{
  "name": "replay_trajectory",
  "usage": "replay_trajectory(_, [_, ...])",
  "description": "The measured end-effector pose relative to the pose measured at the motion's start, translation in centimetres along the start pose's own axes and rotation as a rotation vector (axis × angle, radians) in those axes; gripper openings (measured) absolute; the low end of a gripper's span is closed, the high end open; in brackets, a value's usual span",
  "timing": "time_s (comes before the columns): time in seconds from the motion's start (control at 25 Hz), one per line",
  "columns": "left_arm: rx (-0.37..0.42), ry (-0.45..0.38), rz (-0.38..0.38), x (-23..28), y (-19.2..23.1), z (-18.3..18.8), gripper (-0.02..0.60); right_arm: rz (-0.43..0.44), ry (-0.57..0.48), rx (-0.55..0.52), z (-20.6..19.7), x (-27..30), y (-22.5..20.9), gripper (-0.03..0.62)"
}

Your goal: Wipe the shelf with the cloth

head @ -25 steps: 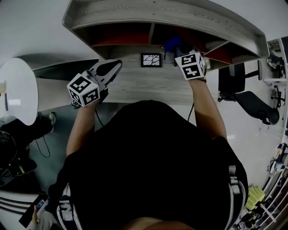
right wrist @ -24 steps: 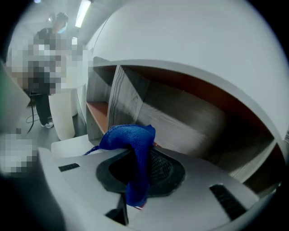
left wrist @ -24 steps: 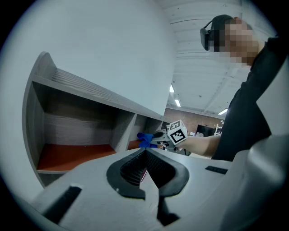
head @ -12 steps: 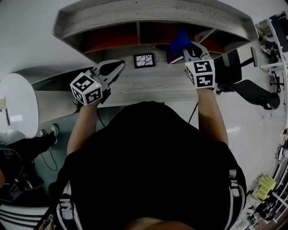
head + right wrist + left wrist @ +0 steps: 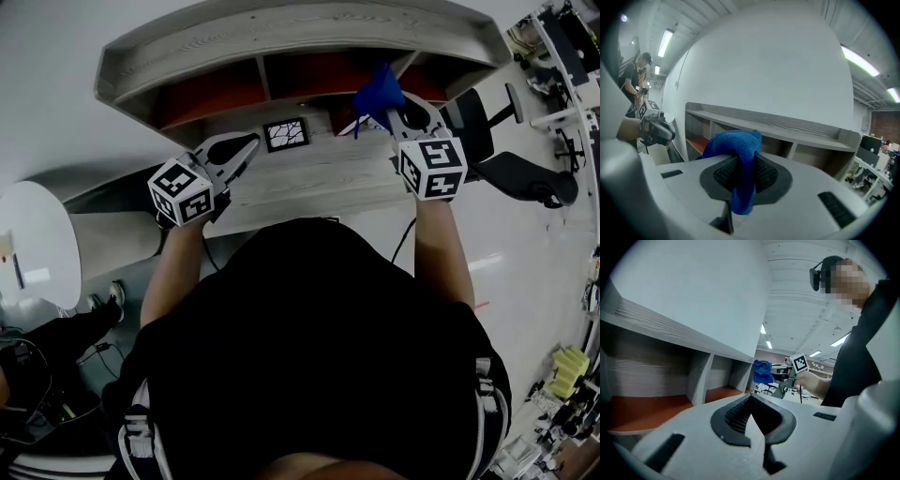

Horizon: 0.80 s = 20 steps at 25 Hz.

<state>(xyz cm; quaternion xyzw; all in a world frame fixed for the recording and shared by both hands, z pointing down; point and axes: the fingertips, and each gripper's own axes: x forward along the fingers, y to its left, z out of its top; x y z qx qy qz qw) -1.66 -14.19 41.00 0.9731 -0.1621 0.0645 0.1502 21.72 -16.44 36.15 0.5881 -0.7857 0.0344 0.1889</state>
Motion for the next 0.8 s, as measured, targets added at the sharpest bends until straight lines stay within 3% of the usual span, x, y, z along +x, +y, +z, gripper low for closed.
replay_trajectory(0.44, [0.026, 0.011, -0.056, 3.4, -2.3, 0.7, 0.015, -0.066, 0.012, 0.027, -1.9, -3.8, -3.8, 0.048])
replay_trajectory(0.8, [0.036, -0.005, -0.034, 3.7, -2.8, 0.9, 0.015, -0.056, 0.017, 0.044, -3.0, -4.3, -4.8, 0.048])
